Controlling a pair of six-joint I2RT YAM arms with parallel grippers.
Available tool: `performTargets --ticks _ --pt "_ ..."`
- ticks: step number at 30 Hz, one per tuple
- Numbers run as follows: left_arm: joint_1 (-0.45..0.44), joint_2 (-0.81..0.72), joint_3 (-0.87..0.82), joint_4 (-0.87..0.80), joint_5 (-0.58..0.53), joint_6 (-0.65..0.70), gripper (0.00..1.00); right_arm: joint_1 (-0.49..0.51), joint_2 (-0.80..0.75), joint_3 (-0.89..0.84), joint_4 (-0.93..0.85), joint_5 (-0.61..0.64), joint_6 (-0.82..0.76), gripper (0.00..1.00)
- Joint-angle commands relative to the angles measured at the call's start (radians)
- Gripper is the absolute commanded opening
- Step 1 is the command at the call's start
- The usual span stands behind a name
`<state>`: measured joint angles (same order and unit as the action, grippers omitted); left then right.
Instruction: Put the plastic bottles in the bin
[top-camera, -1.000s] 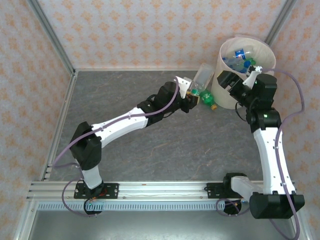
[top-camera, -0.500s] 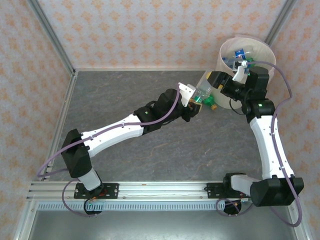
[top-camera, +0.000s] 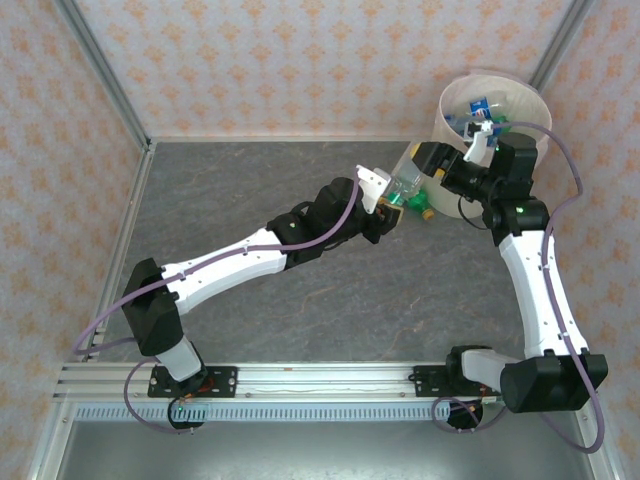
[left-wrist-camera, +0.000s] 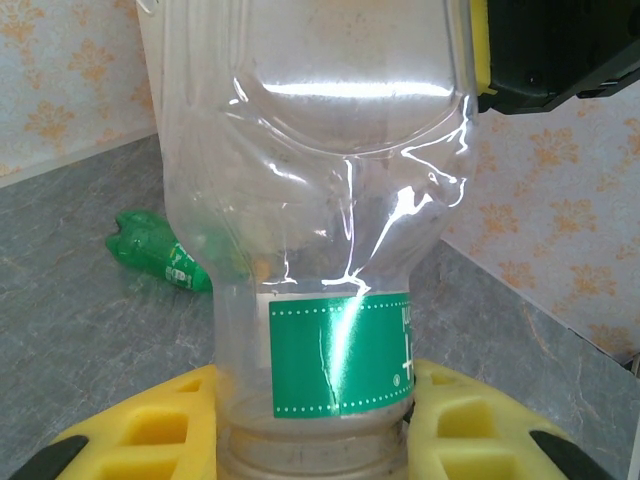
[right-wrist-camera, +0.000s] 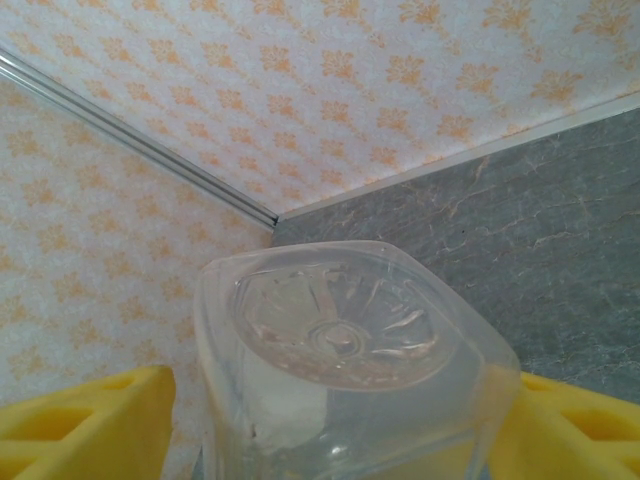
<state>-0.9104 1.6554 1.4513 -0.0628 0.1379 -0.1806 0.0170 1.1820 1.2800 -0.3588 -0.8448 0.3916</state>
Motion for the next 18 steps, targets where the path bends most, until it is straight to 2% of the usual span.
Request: performTargets --ticks 1,10,13,14,18 --pt "-0.018 -0.037 0.017 -0.003 0.016 0.026 0.20 0.014 -0.005 0.008 0.029 -0.030 -0.007 0.78" --pt "-0.026 -0.052 0.008 -0.009 0.024 0.025 0.20 0.014 -0.005 -0.004 0.037 -0.038 -0.001 0.78" --pt "-0.026 -0.058 0.006 -0.002 0.021 0.023 0.20 0.014 -0.009 -0.008 0.038 -0.046 0.008 0.84" --pt "-0.027 -0.062 0.001 0.004 0.019 0.020 0.20 0.015 -0.010 -0.007 0.040 -0.050 0.009 0.82" --pt "-0.028 -0.057 -0.005 0.009 0.012 0.011 0.20 0.014 -0.020 0.009 0.035 -0.048 0.013 0.64"
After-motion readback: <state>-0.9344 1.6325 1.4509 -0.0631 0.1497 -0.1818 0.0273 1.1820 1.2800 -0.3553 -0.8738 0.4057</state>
